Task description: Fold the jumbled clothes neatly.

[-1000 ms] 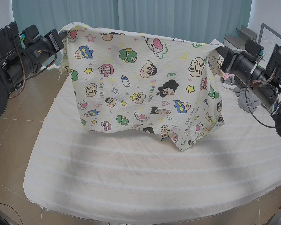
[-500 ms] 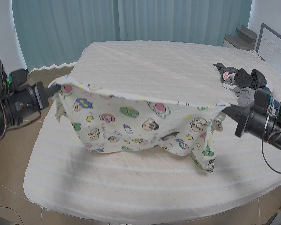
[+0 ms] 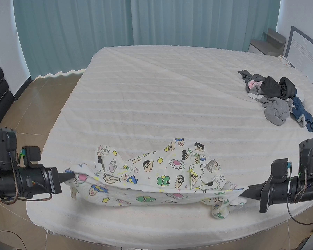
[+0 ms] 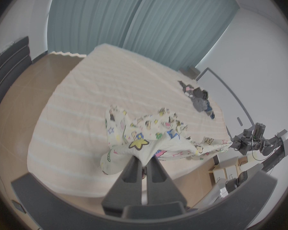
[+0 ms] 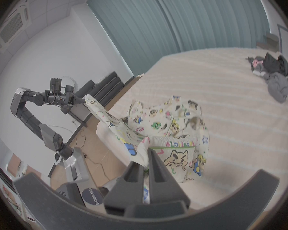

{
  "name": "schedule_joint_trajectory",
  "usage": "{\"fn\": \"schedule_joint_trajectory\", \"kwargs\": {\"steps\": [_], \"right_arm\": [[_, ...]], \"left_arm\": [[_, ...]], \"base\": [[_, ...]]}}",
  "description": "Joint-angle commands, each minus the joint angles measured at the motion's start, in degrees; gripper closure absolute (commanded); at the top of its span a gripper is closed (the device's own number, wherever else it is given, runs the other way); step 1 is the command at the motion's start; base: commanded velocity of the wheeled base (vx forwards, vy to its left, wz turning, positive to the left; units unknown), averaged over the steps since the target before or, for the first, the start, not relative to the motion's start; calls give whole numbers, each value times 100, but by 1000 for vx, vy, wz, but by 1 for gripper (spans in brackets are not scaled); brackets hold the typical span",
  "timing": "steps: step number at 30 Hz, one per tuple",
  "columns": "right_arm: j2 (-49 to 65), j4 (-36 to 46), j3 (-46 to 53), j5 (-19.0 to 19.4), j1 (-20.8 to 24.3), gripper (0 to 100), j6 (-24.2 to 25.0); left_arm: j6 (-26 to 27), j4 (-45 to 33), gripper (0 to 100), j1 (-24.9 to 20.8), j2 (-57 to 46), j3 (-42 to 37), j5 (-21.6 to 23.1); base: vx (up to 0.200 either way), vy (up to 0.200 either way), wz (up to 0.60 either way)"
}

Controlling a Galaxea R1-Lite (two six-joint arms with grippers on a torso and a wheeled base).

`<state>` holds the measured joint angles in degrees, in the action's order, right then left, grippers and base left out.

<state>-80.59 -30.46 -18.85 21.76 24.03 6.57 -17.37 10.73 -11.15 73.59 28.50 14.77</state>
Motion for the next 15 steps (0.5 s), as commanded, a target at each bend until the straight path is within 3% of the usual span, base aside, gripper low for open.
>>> {"fn": "schedule_joint_trajectory", "kwargs": {"steps": [1, 15], "right_arm": [[-633, 155, 276, 179, 49, 100, -7], [-1978, 137, 698, 197, 366, 100, -42]], "left_arm": [[6, -27, 100, -1, 814, -468, 43], [111, 17, 100, -18, 2291, -943, 324]], "base": [[0, 0, 0], [0, 0, 0]]}}
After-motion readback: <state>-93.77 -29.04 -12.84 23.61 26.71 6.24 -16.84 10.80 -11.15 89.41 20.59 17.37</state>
